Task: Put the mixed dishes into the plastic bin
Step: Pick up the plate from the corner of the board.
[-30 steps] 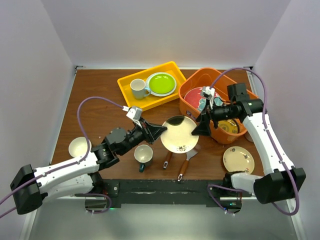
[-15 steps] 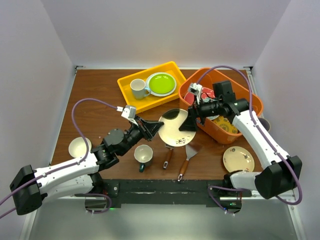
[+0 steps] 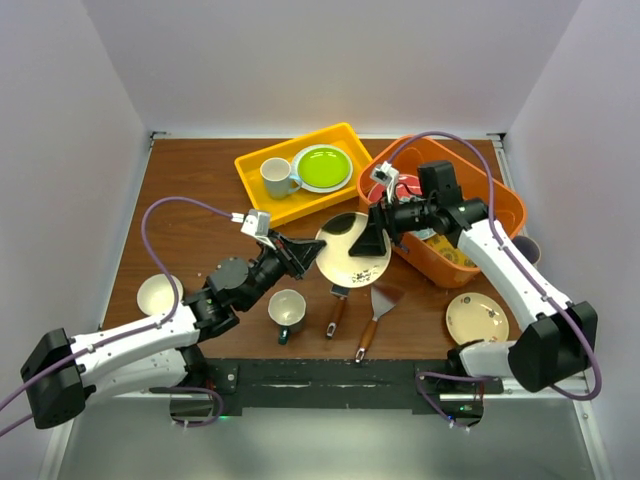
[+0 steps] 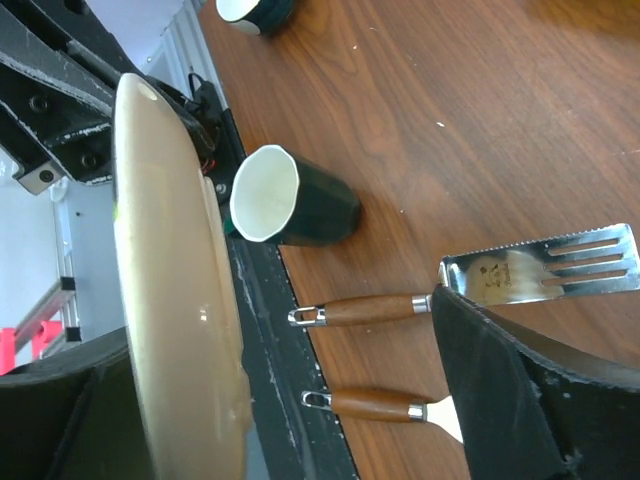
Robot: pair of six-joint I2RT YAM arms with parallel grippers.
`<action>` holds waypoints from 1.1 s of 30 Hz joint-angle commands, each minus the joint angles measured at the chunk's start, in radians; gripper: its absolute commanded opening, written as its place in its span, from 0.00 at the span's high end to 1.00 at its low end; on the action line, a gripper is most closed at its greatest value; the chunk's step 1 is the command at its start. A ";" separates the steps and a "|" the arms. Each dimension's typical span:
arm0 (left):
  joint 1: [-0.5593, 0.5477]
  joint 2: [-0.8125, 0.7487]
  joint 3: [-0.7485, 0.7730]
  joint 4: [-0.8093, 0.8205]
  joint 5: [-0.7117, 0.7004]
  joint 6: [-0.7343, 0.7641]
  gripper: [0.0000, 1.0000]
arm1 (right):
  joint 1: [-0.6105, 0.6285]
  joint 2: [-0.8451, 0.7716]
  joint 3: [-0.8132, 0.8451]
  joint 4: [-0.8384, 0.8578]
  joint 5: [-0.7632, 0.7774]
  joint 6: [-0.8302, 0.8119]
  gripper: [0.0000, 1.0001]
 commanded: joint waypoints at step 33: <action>0.199 -0.104 0.358 -0.585 0.087 0.565 0.02 | -0.490 0.036 0.226 0.116 0.020 0.018 1.00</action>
